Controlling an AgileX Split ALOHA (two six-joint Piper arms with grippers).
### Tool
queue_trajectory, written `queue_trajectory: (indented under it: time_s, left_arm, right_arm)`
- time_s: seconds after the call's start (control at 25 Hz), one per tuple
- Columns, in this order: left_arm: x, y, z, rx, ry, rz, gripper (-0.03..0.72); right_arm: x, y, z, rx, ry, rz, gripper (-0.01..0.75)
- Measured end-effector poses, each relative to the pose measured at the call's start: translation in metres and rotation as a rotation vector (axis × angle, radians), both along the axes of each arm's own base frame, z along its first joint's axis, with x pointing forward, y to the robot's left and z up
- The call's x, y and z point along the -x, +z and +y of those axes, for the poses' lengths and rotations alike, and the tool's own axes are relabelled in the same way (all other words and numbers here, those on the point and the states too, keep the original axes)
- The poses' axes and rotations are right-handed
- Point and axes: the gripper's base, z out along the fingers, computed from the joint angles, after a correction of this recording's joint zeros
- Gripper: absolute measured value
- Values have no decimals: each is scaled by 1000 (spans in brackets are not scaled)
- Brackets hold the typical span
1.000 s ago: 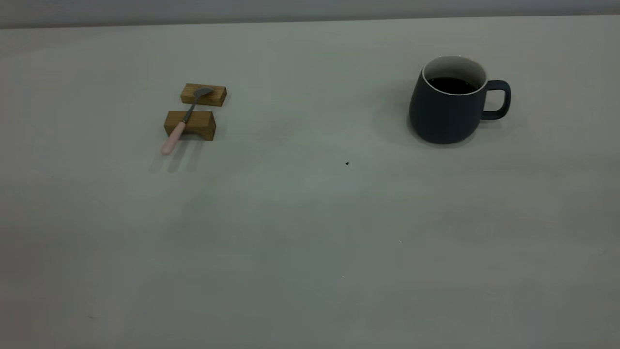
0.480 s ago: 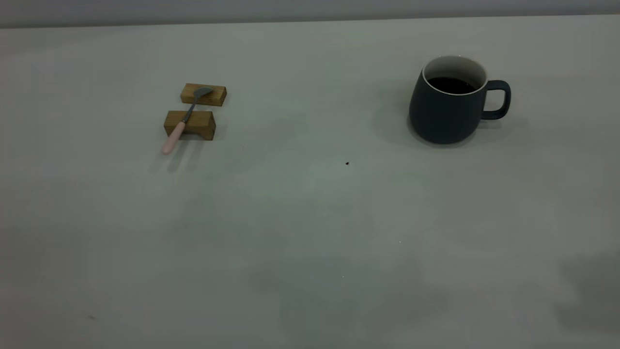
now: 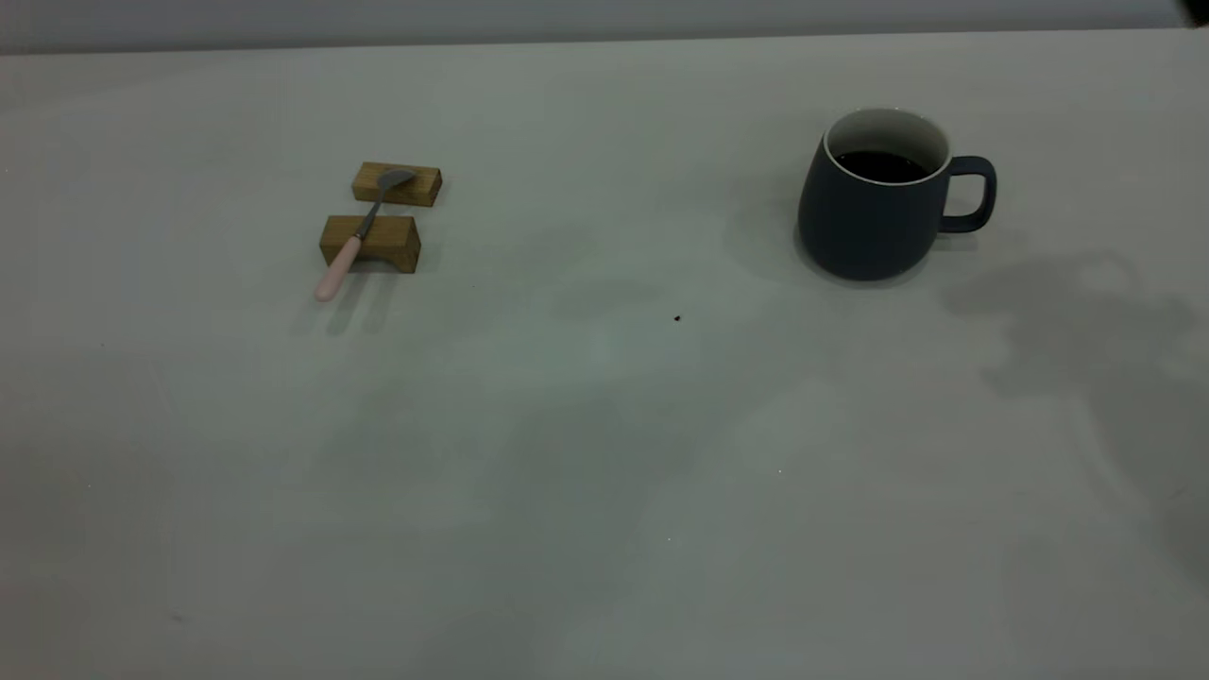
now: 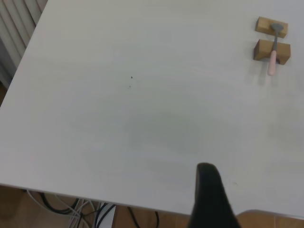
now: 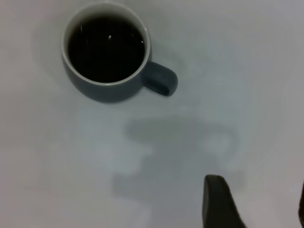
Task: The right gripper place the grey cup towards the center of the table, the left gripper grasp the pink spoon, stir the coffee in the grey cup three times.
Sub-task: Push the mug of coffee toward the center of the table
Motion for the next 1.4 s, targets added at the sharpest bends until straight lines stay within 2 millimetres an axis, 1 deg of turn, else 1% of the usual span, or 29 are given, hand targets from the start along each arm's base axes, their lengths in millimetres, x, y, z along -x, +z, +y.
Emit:
queue_trajectory:
  time_s: [0.12, 0.28, 0.32, 0.44, 0.56, 0.68, 0.8, 1.04, 1.24, 1.4]
  left_arm:
    - [0, 0, 0, 0, 0, 0, 544]
    - [0, 0, 0, 0, 0, 0, 544]
    - [0, 0, 0, 0, 0, 0, 544]
    - [0, 0, 0, 0, 0, 0, 544]
    - [0, 0, 0, 0, 0, 0, 544]
    - [0, 0, 0, 0, 0, 0, 544]
    - [0, 0, 0, 0, 0, 0, 544]
    - [0, 0, 0, 0, 0, 0, 544]
    - [0, 0, 0, 0, 0, 0, 544]
    - [0, 0, 0, 0, 0, -1, 544]
  right_arm:
    - [-29, -24, 2, 100, 163, 32, 438]
    - [-65, -63, 5, 160, 333, 96, 438]
    - [-73, -69, 6, 176, 394, 114, 438]
    - [-88, -91, 3, 195, 569, 190, 438]
    - [-103, -100, -2, 175, 738, 204, 438]
    - [-113, -109, -3, 107, 879, 185, 438]
    - [-117, -118, -4, 59, 955, 185, 438]
    - [-123, -127, -10, 82, 955, 157, 438]
    - [-127, -136, -6, 56, 940, 107, 438]
    - [-127, -148, -4, 34, 959, 99, 438]
